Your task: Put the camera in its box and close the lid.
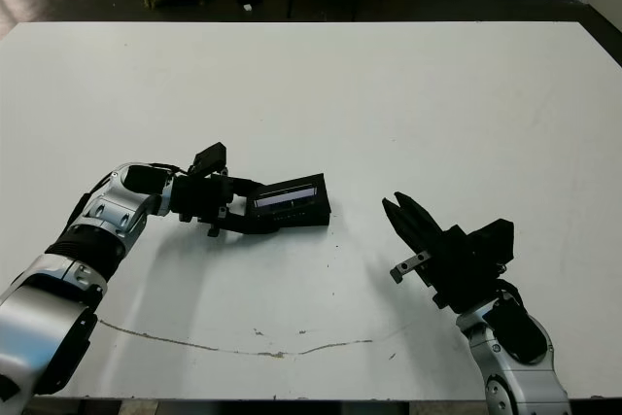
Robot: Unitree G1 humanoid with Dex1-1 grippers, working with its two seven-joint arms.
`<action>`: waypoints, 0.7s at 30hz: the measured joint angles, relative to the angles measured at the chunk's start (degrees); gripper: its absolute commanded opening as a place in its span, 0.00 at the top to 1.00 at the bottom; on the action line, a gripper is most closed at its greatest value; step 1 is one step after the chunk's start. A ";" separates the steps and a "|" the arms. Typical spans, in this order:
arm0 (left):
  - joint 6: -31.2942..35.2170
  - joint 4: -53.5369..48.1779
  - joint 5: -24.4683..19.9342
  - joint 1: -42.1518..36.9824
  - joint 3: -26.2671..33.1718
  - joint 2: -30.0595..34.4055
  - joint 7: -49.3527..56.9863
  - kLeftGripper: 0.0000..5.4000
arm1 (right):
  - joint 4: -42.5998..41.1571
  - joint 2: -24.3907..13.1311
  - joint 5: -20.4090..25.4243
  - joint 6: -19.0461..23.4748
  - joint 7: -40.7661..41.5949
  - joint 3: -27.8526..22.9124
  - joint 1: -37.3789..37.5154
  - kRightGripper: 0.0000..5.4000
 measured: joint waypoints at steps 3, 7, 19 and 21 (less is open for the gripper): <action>0.17 1.12 0.63 -1.18 -0.39 -0.29 -0.68 0.56 | 0.04 -0.13 0.00 0.09 0.03 0.02 0.04 1.00; 0.38 1.20 2.71 -2.86 -1.84 -0.63 -1.03 0.56 | -0.50 -0.59 0.02 0.77 -0.34 0.01 0.03 1.00; 0.35 1.99 5.80 -5.58 -4.22 -1.29 -1.13 0.56 | 0.92 -0.70 1.22 0.39 1.21 -0.06 -0.18 1.00; 0.81 2.45 6.49 -6.35 -4.68 -1.59 -1.17 0.56 | 1.12 -0.72 1.22 0.35 1.37 -0.05 -0.24 1.00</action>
